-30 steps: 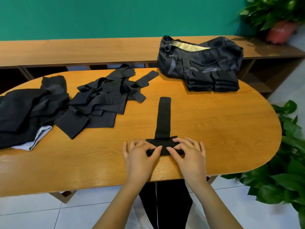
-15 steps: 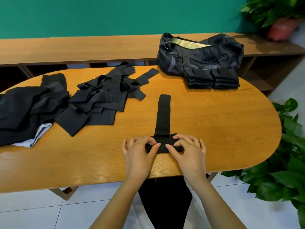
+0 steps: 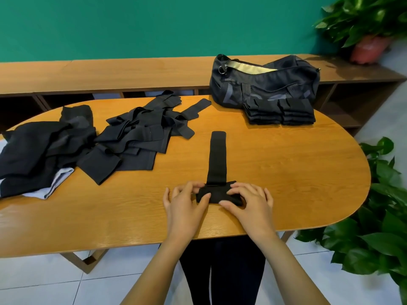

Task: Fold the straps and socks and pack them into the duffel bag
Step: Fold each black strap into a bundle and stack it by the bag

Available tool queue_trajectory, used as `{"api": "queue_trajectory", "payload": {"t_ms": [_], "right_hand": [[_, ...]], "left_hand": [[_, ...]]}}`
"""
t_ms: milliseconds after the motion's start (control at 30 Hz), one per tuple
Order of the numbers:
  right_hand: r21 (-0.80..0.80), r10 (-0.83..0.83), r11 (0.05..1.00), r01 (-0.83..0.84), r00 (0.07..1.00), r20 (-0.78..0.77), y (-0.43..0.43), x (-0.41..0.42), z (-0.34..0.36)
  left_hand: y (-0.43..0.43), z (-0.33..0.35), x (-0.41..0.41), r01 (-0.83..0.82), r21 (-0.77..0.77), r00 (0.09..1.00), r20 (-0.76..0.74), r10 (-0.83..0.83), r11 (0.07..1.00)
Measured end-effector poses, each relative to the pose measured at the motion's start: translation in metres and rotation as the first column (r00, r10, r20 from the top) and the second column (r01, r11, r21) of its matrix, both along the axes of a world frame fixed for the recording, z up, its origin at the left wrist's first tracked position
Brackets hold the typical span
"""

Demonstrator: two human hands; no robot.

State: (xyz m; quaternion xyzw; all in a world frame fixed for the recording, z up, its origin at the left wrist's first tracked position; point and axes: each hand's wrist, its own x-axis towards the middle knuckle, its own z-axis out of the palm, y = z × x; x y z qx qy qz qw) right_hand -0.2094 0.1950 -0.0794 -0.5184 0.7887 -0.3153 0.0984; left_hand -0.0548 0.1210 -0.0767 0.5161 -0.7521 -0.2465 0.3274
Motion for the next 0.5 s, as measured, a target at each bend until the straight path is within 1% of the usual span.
{"api": "queue_trajectory", "payload": {"t_ms": [67,100,233,333,400,500], "right_hand": [[0.044,0.063,0.997,-0.062,0.998,-0.028,0.003,-0.004,0.000],[0.031,0.071,0.997,-0.069,0.996,-0.049,0.003,-0.005,-0.001],[-0.143,0.000,0.990,-0.020,0.991,-0.134,-0.002,-0.004,-0.002],[-0.158,-0.017,0.987,-0.010,0.985,-0.170,-0.008,-0.003,-0.003],[-0.158,-0.008,0.987,-0.017,0.988,-0.152,-0.010,-0.003,-0.003],[-0.171,0.013,0.985,-0.036,0.991,-0.132,-0.011,-0.004,-0.004]], "left_hand": [[-0.001,-0.002,0.001,0.003,0.011,1.000,0.003,-0.003,1.000],[-0.002,-0.002,0.001,0.001,0.017,1.000,0.003,-0.001,1.000],[-0.005,-0.002,0.003,0.023,0.054,1.000,-0.017,-0.022,0.998],[-0.007,0.000,0.007,0.115,0.050,0.990,0.075,-0.119,0.992],[-0.011,0.001,0.009,0.175,0.021,0.975,0.138,-0.177,0.984],[-0.019,0.003,0.012,0.200,0.002,0.970,0.142,-0.198,0.980]]}}
